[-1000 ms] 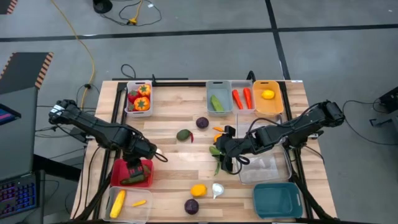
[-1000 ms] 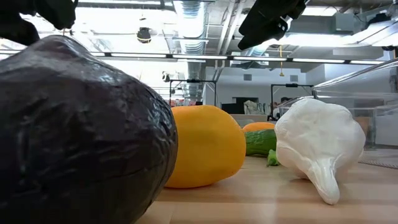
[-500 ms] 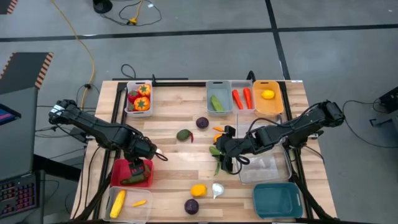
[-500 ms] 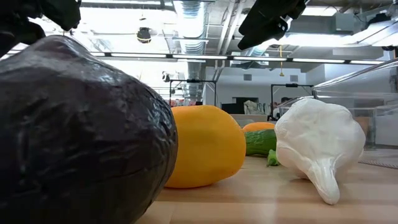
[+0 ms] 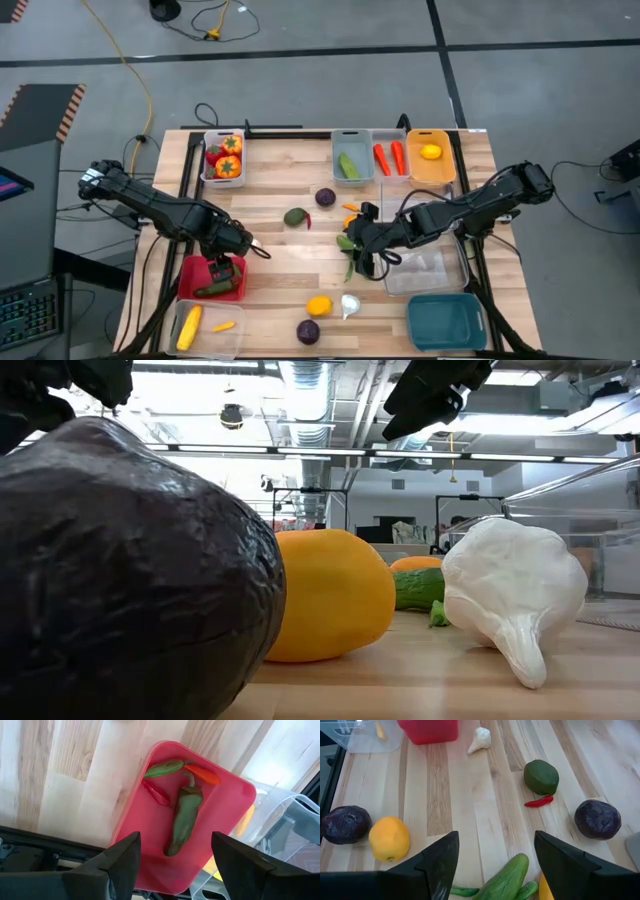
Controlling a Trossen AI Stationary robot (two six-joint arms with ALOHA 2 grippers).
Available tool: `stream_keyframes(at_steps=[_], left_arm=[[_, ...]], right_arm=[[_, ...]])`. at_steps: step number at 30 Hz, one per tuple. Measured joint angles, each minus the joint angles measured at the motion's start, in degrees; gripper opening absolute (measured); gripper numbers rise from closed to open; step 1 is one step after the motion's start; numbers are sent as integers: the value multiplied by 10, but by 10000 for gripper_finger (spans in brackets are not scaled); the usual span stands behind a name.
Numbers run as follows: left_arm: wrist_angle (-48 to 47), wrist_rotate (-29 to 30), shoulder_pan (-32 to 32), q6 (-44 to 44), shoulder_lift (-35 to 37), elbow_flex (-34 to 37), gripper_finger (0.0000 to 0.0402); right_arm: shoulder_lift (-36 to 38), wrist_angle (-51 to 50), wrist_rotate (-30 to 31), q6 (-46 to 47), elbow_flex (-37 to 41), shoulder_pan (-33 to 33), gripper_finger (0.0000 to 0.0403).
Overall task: Sort produce into baskets
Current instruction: Put the cucumber into the gray bin
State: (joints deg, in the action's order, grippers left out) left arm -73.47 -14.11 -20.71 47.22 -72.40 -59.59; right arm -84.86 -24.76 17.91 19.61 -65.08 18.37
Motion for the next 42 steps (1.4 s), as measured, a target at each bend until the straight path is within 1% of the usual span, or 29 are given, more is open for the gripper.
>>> stream_keyframes(at_steps=[5, 12, 19, 22, 33, 37, 42], left_arm=[[0, 1, 0, 0, 0, 0, 230], [0, 34, 0, 0, 0, 0, 230], [0, 40, 0, 0, 0, 0, 230], [0, 40, 0, 0, 0, 0, 230], [0, 41, 0, 1, 0, 0, 230], [0, 41, 0, 2, 0, 0, 230], [1, 45, 0, 2, 0, 0, 230]], right_arm=[[0, 4, 0, 9, -1, -4, 286], [0, 5, 0, 10, -35, -6, 286], [0, -2, 1, 19, -57, -19, 286], [0, -17, 1, 43, -68, -29, 286], [0, -98, 1, 57, -99, -60, 286], [-21, -133, 1, 77, -99, -65, 286], [-79, -145, -4, 80, -99, -63, 286]])
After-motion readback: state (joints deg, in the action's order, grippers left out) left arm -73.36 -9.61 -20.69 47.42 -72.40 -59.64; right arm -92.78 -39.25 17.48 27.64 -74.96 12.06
